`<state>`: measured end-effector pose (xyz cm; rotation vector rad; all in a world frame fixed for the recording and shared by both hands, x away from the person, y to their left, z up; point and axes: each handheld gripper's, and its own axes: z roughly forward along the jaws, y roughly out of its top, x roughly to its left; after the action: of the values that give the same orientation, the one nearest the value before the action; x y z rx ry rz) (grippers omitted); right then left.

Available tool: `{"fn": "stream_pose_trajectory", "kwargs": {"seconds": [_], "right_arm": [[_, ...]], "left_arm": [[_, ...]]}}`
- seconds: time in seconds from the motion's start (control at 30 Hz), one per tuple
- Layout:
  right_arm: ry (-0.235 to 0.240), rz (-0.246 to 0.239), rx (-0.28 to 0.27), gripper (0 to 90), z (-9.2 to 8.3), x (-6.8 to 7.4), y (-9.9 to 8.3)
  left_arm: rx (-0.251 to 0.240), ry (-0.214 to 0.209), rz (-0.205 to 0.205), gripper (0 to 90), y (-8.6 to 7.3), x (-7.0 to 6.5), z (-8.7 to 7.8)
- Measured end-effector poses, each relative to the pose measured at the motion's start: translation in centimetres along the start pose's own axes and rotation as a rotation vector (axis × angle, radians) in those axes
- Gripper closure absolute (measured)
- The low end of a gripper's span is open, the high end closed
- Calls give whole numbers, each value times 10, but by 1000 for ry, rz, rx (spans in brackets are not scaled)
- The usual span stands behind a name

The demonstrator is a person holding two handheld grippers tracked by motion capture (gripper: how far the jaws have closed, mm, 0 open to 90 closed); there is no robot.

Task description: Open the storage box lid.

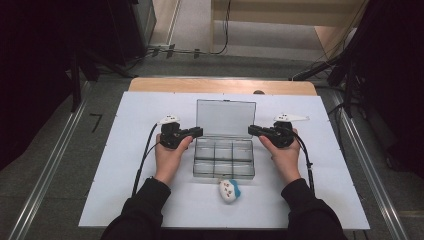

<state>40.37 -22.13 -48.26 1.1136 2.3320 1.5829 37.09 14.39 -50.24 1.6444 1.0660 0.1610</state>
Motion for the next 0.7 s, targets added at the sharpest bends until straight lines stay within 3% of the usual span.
{"fn": "stream_pose_trajectory", "kwargs": {"seconds": [0.27, 0.7], "right_arm": [[9, 21, -10, 769, 3, -3, -2], [24, 56, -18, 723, 8, -7, -5]], "left_arm": [[3, -11, -34, 762, -1, 3, 2], [9, -30, -55, 731, -4, 5, 3]]}}
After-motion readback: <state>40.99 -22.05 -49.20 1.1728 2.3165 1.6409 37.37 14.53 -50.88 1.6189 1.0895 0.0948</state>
